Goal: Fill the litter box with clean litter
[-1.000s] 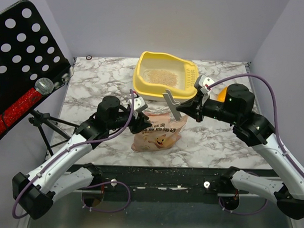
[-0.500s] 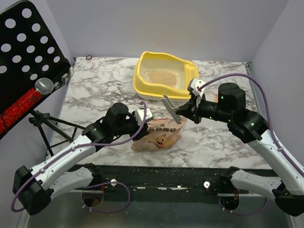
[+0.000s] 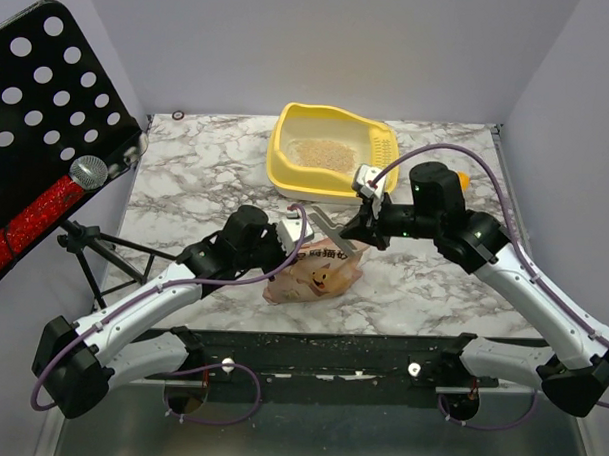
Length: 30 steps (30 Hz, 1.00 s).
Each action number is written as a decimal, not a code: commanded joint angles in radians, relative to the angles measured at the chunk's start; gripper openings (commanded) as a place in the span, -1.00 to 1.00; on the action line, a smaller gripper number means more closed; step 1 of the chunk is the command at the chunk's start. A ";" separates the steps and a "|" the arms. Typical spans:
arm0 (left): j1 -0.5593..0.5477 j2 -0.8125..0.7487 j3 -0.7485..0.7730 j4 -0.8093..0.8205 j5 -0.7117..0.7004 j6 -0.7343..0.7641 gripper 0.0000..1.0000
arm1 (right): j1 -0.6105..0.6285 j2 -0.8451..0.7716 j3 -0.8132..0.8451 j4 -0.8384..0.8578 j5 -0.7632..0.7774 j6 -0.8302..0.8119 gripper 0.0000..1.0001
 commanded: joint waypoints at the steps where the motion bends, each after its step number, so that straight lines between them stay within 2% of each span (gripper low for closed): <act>1: -0.002 -0.009 0.001 -0.020 -0.042 0.008 -1.00 | -0.001 0.036 -0.002 -0.016 -0.045 -0.054 -0.99; 6: -0.004 -0.025 -0.004 -0.017 -0.039 0.005 -1.00 | -0.001 0.088 0.012 -0.016 -0.094 -0.091 -0.99; 18: -0.014 -0.048 -0.005 -0.008 -0.041 -0.009 -1.00 | -0.001 0.197 0.067 -0.084 -0.053 -0.138 -0.99; 30: -0.024 -0.042 0.001 -0.009 -0.035 -0.015 -1.00 | -0.001 0.148 0.113 -0.080 -0.053 -0.132 -0.99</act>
